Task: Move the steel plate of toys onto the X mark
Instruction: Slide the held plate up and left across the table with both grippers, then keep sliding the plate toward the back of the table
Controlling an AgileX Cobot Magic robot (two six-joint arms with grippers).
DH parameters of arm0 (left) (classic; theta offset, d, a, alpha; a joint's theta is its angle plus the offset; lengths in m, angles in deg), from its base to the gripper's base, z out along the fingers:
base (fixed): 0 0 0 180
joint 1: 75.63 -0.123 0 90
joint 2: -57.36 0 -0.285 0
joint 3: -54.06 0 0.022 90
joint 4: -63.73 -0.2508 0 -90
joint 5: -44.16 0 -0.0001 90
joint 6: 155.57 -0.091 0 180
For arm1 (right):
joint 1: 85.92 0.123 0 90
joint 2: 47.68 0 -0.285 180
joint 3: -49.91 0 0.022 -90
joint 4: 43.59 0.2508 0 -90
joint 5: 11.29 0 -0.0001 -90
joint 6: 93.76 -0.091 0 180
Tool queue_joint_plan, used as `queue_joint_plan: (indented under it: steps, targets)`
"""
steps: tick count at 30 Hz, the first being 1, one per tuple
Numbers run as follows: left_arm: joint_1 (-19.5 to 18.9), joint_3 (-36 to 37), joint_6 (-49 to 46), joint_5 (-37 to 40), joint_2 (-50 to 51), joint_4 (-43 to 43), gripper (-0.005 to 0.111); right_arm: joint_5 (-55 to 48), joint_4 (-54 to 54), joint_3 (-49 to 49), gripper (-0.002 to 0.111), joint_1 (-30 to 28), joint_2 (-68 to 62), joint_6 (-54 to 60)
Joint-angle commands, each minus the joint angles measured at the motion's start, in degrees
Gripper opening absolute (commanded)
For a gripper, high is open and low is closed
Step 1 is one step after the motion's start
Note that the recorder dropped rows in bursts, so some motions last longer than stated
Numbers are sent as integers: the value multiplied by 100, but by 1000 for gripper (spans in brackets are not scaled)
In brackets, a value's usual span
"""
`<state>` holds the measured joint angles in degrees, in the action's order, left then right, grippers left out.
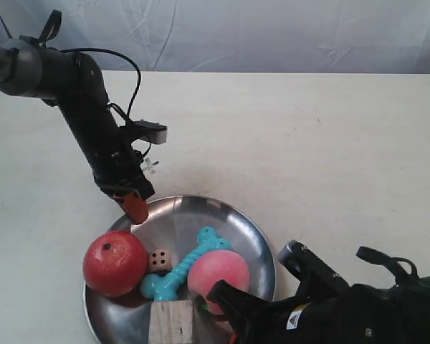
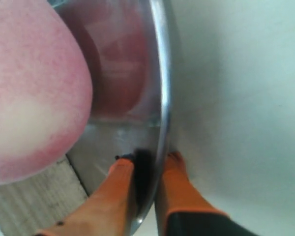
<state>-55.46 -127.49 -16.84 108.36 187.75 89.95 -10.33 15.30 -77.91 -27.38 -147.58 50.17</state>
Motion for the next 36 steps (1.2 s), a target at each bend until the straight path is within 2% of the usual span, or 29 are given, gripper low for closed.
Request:
queue_joint_plan:
  steps: [1, 23, 36]
  targets:
    - [169, -71, 197, 576, -7, 371, 0, 346, -355, -210, -1, -23, 87, 247]
    - [169, -237, 529, 576, -365, -144, 0, 630, -354, -220, -1, -34, 282, 294]
    - [169, -272, 538, 576, -365, -287, 0, 239, -1022, -582, -1, -599, 282, 305]
